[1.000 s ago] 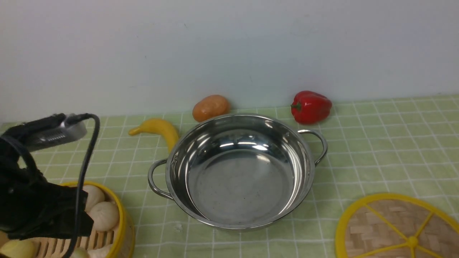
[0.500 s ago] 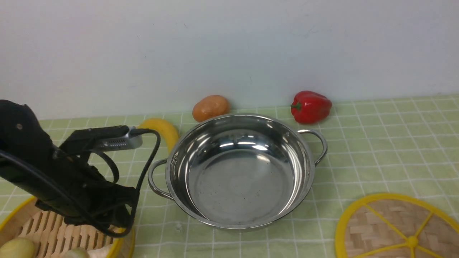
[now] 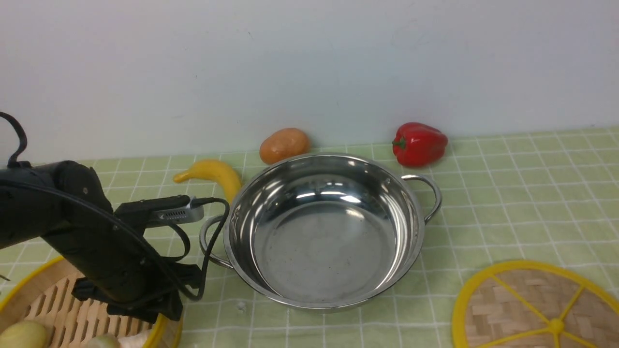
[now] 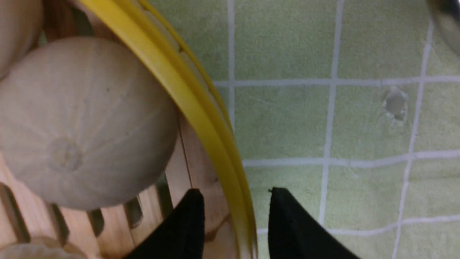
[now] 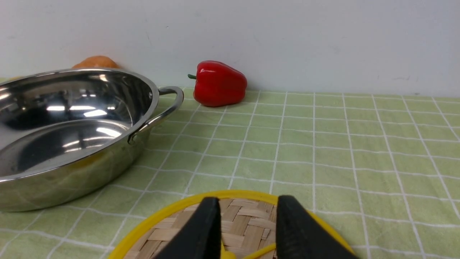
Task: Place the steamer in the pot on the green tablecloth, and put the lid on the steamer.
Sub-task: 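Grasp the rim of the steamer basket holding the buns with the left gripper, then place the bamboo steamer basket with dumplings into the steel pot with the left gripper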
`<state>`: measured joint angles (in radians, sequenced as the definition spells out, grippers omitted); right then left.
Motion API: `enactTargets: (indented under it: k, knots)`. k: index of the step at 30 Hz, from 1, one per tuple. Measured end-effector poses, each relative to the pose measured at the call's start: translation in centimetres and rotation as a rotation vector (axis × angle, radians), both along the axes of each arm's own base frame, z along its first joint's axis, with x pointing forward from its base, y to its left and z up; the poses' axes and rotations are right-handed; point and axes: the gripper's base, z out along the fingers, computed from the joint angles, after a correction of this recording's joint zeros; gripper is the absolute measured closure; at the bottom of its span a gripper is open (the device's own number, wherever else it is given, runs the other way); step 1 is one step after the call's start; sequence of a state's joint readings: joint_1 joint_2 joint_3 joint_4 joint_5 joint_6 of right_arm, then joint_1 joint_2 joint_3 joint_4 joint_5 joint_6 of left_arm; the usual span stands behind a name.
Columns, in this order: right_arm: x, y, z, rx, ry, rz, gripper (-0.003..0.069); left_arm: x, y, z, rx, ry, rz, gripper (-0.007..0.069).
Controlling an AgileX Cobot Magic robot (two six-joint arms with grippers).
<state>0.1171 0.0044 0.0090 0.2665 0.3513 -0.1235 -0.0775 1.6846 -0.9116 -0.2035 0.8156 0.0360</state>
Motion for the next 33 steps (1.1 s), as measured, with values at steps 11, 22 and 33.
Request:
enactTargets:
  k: [11,22,33]
  knots:
    - [0.0,0.0,0.0,0.000,0.000,0.000,0.0419,-0.1,0.1,-0.8,0.038,0.048,-0.041,0.0586]
    - [0.0,0.0,0.0,0.000,0.000,0.000,0.0419,0.6,2.0,12.2,0.263,-0.175,-0.203,0.0592]
    - [0.0,0.0,0.0,0.000,0.000,0.000,0.0419,2.6,-7.7,20.8,0.114,-0.469,-0.751,0.0592]
